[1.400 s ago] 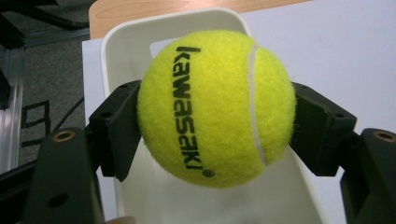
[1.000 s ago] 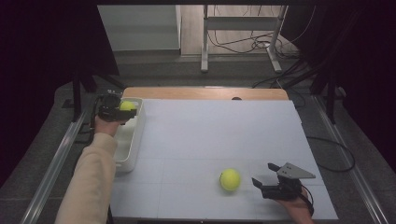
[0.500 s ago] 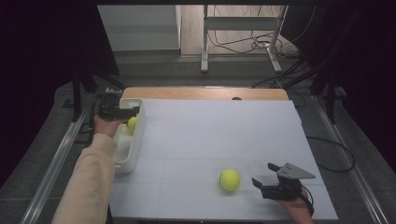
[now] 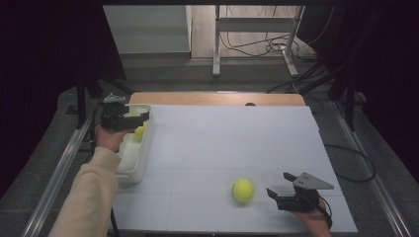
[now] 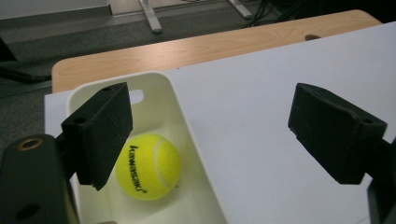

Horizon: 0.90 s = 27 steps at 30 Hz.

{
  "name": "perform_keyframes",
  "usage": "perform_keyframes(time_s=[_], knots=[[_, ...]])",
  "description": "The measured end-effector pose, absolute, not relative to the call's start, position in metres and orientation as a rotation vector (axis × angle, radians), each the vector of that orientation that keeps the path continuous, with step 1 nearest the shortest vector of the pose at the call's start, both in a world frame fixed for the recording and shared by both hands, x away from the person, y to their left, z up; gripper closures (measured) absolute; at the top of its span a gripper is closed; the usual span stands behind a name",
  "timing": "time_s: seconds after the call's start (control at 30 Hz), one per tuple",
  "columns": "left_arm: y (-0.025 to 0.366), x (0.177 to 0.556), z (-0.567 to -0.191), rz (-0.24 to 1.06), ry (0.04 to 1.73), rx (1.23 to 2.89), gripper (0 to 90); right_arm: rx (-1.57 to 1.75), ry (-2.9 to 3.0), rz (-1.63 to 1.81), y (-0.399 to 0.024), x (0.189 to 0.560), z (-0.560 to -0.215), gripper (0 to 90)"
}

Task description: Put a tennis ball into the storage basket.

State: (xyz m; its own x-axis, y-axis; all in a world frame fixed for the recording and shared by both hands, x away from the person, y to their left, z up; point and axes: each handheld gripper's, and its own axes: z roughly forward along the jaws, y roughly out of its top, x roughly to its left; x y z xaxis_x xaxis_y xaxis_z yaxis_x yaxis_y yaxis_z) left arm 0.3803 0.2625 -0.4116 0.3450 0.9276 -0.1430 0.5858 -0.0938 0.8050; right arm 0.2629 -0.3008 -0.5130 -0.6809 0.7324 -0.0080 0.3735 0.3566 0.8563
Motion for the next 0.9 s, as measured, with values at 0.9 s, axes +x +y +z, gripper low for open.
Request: perform_keyframes(time_s=[0.9], knots=[[0.229, 0.343, -0.4, 0.484, 1.122, 1.795, 15.3, 0.975, 2.224, 1.255, -0.302, 0.263, -0.513, 14.1]])
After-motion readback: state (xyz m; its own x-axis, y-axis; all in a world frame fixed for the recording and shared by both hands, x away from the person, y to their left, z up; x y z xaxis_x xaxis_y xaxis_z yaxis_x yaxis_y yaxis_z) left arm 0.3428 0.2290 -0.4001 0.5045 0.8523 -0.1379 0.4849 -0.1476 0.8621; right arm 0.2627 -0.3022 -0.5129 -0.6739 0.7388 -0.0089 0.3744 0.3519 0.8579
